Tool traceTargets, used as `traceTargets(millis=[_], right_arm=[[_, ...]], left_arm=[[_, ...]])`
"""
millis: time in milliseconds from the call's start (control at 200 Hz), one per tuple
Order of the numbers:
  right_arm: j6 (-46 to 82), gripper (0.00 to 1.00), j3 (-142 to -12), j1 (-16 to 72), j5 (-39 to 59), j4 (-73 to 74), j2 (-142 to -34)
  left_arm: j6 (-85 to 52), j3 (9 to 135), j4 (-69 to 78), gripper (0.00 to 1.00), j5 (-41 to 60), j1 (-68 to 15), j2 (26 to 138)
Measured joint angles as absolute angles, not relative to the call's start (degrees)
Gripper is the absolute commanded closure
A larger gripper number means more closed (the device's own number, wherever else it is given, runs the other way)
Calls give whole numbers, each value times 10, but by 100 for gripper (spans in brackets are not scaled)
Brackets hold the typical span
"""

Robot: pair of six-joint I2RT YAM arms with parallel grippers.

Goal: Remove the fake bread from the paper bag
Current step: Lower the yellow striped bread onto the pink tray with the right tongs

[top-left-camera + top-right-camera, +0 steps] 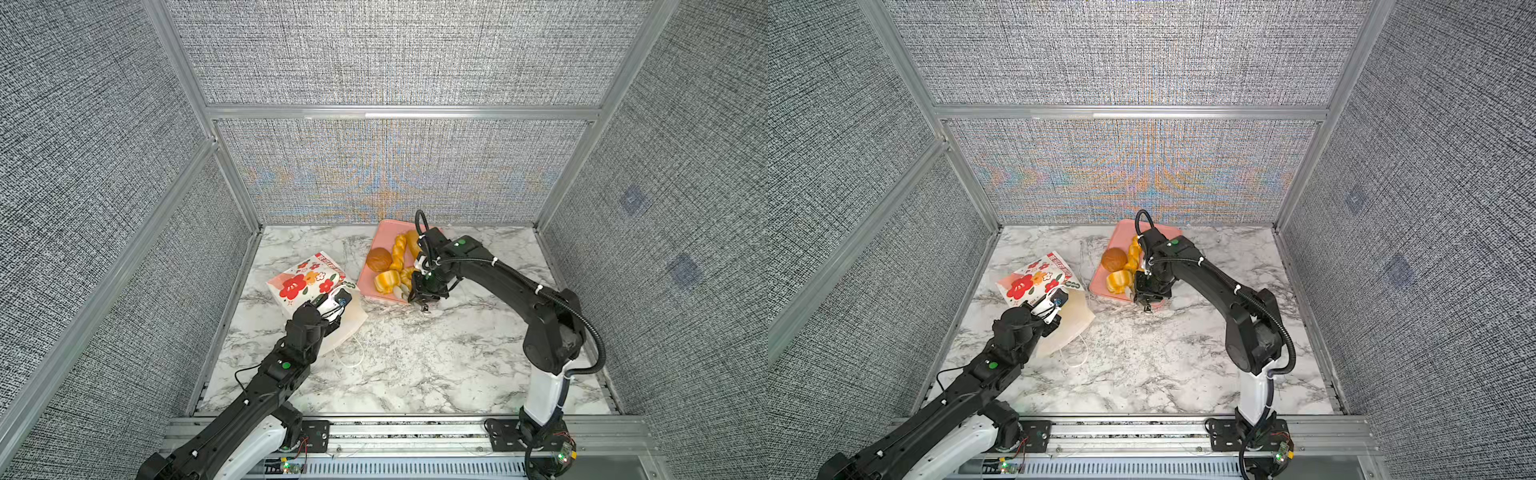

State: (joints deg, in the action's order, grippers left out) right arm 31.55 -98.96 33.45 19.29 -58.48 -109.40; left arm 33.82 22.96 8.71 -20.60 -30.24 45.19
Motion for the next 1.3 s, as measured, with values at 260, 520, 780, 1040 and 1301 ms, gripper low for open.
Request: traceTargets(millis=[260, 520, 780, 1040, 1301], right_arm=[[300, 58, -1004, 321, 188, -588, -1105], [289, 58, -1008, 316, 178, -599, -1094], [282, 78, -998, 311, 168, -597, -1077], [270, 85, -960, 317, 168, -600, -1020], [270, 93, -946, 348, 193, -591, -1020]], left_arm=[[338, 230, 85, 100, -206, -302, 447], [338, 230, 84, 100, -206, -302, 448], [338, 230, 84, 100, -206, -302, 449], [338, 230, 83, 100, -206, -302, 454], [338, 230, 83, 100, -208, -302, 458]])
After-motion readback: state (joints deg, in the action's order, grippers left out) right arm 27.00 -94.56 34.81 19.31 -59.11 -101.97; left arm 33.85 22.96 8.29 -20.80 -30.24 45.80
